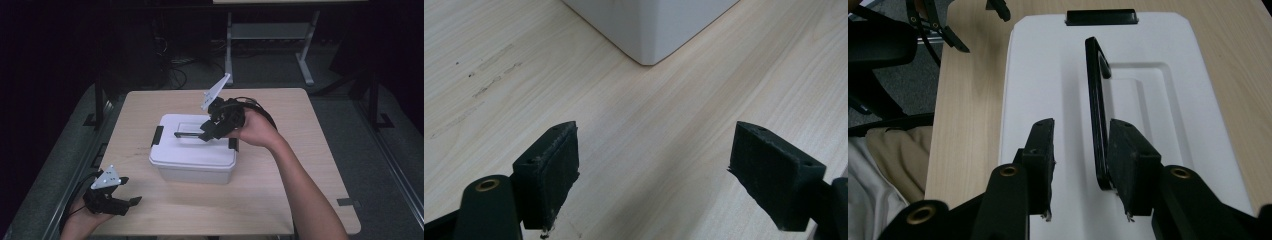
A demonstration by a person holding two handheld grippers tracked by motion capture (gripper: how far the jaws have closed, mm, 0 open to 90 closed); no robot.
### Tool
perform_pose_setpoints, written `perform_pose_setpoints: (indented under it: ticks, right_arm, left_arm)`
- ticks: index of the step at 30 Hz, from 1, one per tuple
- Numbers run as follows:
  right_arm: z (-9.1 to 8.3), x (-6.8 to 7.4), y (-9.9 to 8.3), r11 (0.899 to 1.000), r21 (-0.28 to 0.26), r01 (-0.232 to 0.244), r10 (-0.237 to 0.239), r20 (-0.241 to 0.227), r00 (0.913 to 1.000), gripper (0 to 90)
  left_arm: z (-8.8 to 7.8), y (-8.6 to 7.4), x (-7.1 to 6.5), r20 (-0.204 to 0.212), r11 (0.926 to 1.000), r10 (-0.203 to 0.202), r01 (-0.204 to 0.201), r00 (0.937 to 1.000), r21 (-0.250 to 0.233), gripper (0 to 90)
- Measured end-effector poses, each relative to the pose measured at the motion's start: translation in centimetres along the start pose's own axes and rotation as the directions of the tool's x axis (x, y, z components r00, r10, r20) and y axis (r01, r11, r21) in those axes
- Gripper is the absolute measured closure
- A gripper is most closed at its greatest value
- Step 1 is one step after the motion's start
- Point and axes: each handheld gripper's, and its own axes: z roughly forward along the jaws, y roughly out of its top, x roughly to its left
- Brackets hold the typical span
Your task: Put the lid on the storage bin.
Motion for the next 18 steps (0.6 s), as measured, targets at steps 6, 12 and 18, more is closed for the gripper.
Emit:
perform_pose_setpoints:
  ticks: [6,12,18]
  right_arm:
    - [-0.8,0.3,-1.1,1.0,-0.016,-0.012,0.012,0.015,0.9998,62.8]
    - [-1.4,0.4,-2.3,1.0,-0.012,-0.026,0.027,0.022,0.9994,62.8]
    - [-1.8,0.6,-3.5,0.999,-0.01,-0.042,0.042,0.023,0.9988,62.2]
  left_arm:
    - [0.0,0.0,0.0,-0.003,1.0,-0.001,0.001,1.0,0.002,19.7]
    - [0.2,0.2,-0.2,-0.005,0.9999,0.005,-0.005,1.0,0.01,19.7]
    - [0.2,0.3,-0.3,-0.007,0.9998,0.012,-0.012,0.9999,0.016,19.7]
